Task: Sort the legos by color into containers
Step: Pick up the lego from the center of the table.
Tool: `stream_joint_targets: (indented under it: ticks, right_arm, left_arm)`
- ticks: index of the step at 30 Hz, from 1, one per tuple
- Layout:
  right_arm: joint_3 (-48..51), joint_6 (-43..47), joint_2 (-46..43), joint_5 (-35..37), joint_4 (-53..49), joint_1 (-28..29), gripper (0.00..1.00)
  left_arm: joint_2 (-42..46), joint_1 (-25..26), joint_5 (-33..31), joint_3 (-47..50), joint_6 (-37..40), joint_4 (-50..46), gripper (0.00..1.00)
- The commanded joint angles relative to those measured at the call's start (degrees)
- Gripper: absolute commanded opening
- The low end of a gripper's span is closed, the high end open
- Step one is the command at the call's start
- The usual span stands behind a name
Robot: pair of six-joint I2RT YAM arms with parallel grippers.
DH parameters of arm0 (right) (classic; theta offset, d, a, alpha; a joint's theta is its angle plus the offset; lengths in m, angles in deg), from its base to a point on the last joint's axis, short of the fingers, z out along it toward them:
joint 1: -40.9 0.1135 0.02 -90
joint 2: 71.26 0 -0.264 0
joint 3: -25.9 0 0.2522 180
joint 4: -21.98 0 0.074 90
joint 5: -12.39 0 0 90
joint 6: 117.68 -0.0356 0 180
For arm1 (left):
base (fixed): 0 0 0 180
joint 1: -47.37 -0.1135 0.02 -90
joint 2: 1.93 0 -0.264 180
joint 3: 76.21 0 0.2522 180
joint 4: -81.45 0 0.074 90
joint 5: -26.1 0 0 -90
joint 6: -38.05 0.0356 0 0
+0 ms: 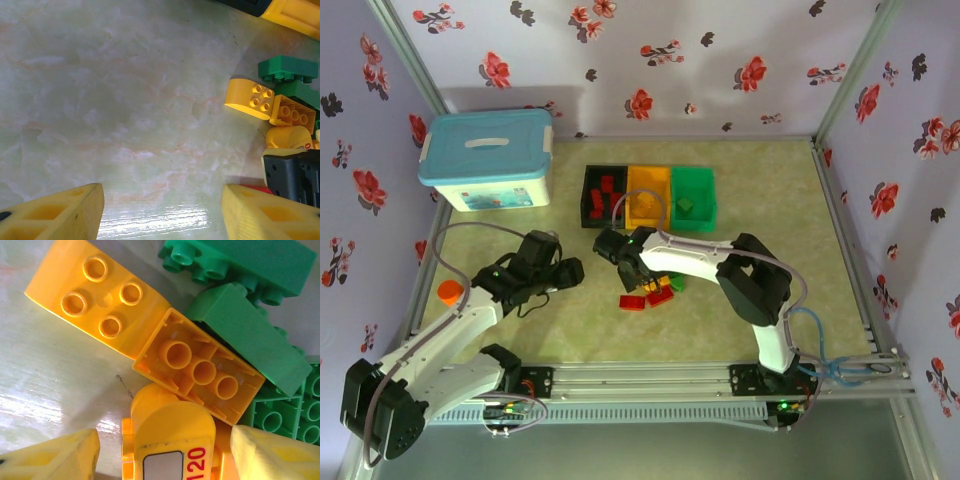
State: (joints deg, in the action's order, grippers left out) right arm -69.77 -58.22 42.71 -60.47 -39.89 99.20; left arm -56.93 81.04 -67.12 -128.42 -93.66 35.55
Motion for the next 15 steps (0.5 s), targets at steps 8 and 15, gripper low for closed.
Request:
stream_joint_targets:
  ticks: [8,15]
  right_arm:
    - [0.7,-0.7,2.1,-3.1,1.1,0.3,0.59]
    - [0.1,-0.8,-0.4,-3.2,1.8,0.2,0.37]
  left_arm:
    - [0.0,-0.6,-0.8,1.1,-0.8,-0.1,0.63]
    - [0.1,-0.6,-0.8,0.9,-0.5,-0.3,0.63]
